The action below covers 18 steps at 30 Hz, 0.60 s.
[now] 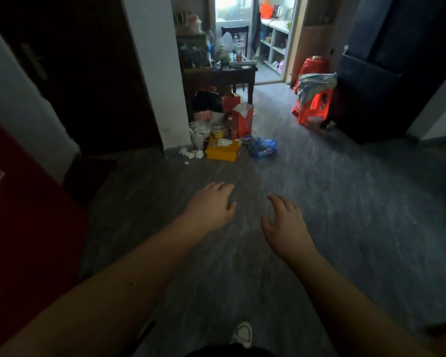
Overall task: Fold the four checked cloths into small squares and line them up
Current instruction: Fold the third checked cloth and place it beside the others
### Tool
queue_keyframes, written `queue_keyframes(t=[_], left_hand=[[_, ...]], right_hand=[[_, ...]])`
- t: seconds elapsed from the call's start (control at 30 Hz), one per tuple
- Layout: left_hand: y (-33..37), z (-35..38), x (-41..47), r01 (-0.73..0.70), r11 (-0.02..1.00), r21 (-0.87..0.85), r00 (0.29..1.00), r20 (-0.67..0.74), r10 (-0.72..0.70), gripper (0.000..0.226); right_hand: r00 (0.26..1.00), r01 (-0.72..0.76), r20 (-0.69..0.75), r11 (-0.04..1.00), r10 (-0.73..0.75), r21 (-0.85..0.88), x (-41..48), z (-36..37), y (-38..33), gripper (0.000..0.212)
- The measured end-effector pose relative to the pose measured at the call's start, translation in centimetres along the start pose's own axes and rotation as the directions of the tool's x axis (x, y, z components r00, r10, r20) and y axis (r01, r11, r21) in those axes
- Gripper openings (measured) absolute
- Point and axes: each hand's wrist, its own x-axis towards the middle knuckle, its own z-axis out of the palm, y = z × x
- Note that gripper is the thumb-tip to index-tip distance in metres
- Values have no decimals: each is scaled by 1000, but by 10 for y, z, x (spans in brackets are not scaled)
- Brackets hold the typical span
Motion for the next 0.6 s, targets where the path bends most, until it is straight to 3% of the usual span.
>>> queue_keyframes(t=[0.17,0.33,0.47,0.6], left_hand=[[27,-12,123,-95,996,-1,995,31,95,57],[85,4,232,-286,958,-4,958,34,286,53],[149,30,318,-446,894,-34,890,92,447,51],[229,57,398,-593,799,-101,792,107,601,53]], right_hand=[[996,-80,-33,997,79,-15,100,-30,46,57],[968,-236,-99,971,231,-48,165,-65,109,58],[906,-405,-162,912,390,-69,195,-88,173,56],[798,-582,-240,810,553,-70,217,-112,238,57]])
